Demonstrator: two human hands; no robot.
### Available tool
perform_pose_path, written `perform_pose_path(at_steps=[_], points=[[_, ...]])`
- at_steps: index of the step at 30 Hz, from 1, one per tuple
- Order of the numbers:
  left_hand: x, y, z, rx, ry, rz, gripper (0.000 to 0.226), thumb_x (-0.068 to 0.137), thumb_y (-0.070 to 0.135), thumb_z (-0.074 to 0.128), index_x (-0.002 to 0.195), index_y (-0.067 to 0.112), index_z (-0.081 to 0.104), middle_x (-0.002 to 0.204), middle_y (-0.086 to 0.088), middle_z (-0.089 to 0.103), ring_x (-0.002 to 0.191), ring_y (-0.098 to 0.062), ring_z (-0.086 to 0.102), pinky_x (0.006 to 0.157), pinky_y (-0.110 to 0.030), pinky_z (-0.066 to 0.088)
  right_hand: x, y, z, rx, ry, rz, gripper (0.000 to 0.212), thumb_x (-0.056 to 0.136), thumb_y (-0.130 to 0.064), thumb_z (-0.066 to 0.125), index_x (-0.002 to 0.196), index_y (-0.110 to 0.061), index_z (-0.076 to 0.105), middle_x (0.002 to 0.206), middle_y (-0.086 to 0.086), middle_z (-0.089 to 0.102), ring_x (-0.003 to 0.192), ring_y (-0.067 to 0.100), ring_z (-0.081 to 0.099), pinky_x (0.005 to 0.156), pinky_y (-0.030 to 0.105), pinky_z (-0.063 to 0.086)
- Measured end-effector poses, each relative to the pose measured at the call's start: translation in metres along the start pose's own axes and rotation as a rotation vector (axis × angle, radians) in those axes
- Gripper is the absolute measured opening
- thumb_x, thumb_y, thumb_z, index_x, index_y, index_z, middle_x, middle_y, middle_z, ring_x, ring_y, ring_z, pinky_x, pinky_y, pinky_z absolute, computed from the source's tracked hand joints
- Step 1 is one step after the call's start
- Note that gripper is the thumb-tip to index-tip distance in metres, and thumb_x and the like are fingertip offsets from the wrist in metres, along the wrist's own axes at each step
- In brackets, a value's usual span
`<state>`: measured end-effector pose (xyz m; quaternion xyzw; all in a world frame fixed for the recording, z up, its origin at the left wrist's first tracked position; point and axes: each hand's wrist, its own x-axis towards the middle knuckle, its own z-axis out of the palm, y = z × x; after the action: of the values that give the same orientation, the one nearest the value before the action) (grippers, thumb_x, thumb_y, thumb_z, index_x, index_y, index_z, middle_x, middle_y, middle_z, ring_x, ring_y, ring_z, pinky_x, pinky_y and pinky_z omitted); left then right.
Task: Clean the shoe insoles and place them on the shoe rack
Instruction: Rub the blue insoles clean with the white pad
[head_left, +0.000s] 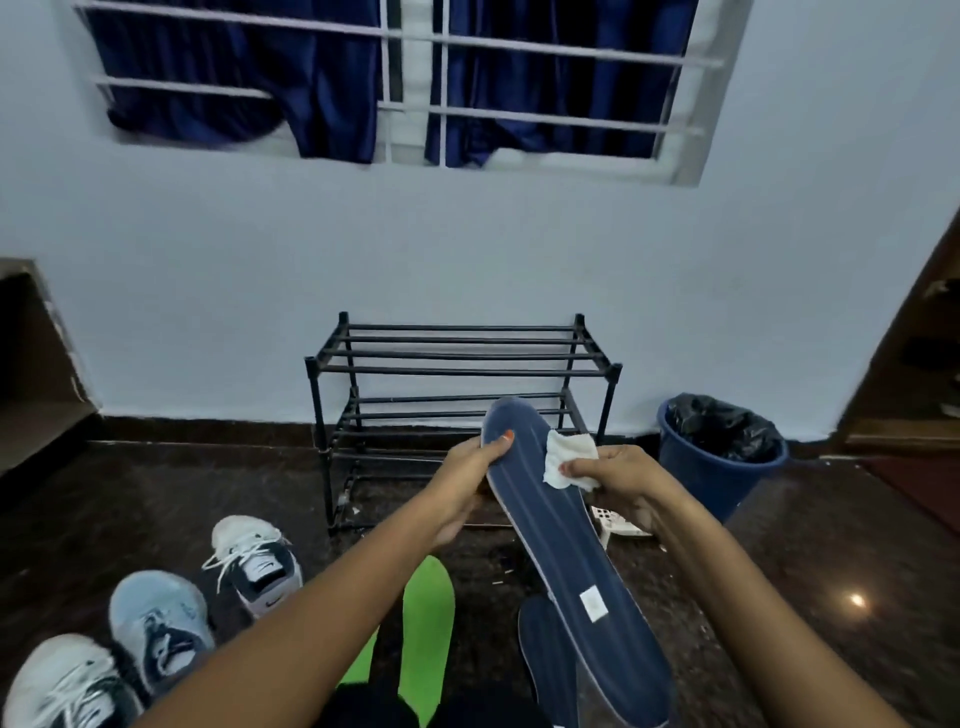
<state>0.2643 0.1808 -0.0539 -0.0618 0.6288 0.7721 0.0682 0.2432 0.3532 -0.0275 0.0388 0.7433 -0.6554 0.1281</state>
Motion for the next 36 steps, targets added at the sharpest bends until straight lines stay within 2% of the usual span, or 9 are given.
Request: perform_pose_path(at_steps=[5, 8, 12, 18, 22, 25, 29, 31, 36], points=[[-0.051, 0.01, 0.015, -0.523, -0.099, -0.097, 0.057, 0.094, 0.052, 0.044, 0.103, 0.001, 0.066, 0.088, -0.017, 0.068, 0.076, -0.028, 0.067, 0.069, -0.035, 0.053, -0.038, -0.006, 0.01, 0.019, -0.076, 0.024, 0.014, 0.076, 0.006, 0.066, 0.065, -0.001, 0.063, 0.06, 0.008, 0.065, 0.056, 0.017, 0.058, 0.05, 0.022, 0.045], [-0.065, 0.002, 0.013, -0.686, -0.194, -0.082, 0.073, 0.092, 0.061, 0.034, 0.116, -0.004, 0.059, 0.103, -0.02, 0.061, 0.088, -0.032, 0.061, 0.078, -0.039, 0.05, -0.055, 0.001, 0.017, 0.017, -0.085, 0.04, 0.01, 0.077, 0.005, 0.066, 0.069, 0.0, 0.063, 0.062, 0.01, 0.064, 0.052, 0.013, 0.058, 0.044, 0.018, 0.046], [-0.072, -0.011, 0.009, -0.803, -0.202, -0.102, 0.063, 0.086, 0.058, 0.044, 0.102, 0.003, 0.069, 0.101, -0.019, 0.065, 0.083, -0.032, 0.066, 0.074, -0.04, 0.056, -0.075, 0.012, 0.027, -0.039, -0.094, 0.033, 0.025, 0.081, 0.01, 0.06, 0.059, -0.001, 0.056, 0.037, -0.003, 0.055, 0.031, 0.001, 0.048, 0.032, 0.011, 0.035], [-0.073, -0.028, 0.008, -0.853, -0.207, -0.112, 0.039, 0.075, 0.042, 0.058, 0.098, 0.011, 0.066, 0.098, -0.016, 0.068, 0.084, -0.03, 0.064, 0.078, -0.04, 0.054, -0.082, 0.032, 0.031, -0.295, -0.007, -0.18, 0.007, 0.077, -0.005, 0.07, 0.084, -0.003, 0.07, 0.066, -0.002, 0.064, 0.056, 0.005, 0.057, 0.052, 0.013, 0.044], [-0.069, -0.033, 0.012, -0.834, -0.26, -0.102, 0.042, 0.077, 0.043, 0.052, 0.085, 0.009, 0.076, 0.097, -0.014, 0.068, 0.084, -0.029, 0.064, 0.09, -0.042, 0.045, -0.086, 0.034, 0.034, -0.309, 0.132, -0.363, 0.012, 0.079, -0.011, 0.071, 0.067, -0.014, 0.069, 0.059, -0.009, 0.063, 0.057, 0.0, 0.056, 0.052, 0.012, 0.04], [-0.065, -0.033, 0.011, -0.832, -0.267, -0.048, 0.042, 0.083, 0.041, 0.048, 0.087, 0.011, 0.077, 0.098, -0.015, 0.069, 0.081, -0.028, 0.068, 0.083, -0.041, 0.048, -0.093, 0.026, 0.038, -0.337, 0.255, -0.493, 0.02, 0.077, -0.005, 0.07, 0.057, -0.004, 0.067, 0.052, -0.002, 0.061, 0.047, -0.003, 0.05, 0.048, 0.011, 0.035], [-0.061, -0.033, 0.011, -0.79, -0.285, -0.018, 0.047, 0.09, 0.042, 0.041, 0.084, 0.013, 0.078, 0.083, -0.012, 0.07, 0.069, -0.022, 0.067, 0.069, -0.033, 0.051, -0.093, 0.015, 0.046, -0.317, 0.314, -0.567, 0.019, 0.074, -0.001, 0.069, 0.064, -0.017, 0.068, 0.06, -0.015, 0.062, 0.058, -0.007, 0.055, 0.051, 0.012, 0.041], [-0.057, -0.036, 0.011, -0.789, -0.263, -0.041, 0.049, 0.095, 0.047, 0.036, 0.096, 0.016, 0.075, 0.078, -0.011, 0.069, 0.065, -0.022, 0.066, 0.061, -0.029, 0.053, -0.089, 0.013, 0.054, -0.365, 0.344, -0.633, 0.02, 0.074, 0.002, 0.066, 0.075, -0.018, 0.067, 0.069, -0.015, 0.063, 0.065, -0.007, 0.057, 0.055, 0.011, 0.043], [-0.049, -0.04, 0.005, -0.763, -0.228, -0.049, 0.061, 0.086, 0.055, 0.042, 0.133, 0.018, 0.054, 0.097, -0.012, 0.069, 0.084, -0.024, 0.066, 0.072, -0.033, 0.053, -0.069, 0.014, 0.074, -0.601, 0.437, -0.808, 0.02, 0.081, 0.004, 0.058, 0.094, -0.007, 0.068, 0.093, -0.003, 0.058, 0.084, 0.01, 0.054, 0.074, 0.015, 0.04]])
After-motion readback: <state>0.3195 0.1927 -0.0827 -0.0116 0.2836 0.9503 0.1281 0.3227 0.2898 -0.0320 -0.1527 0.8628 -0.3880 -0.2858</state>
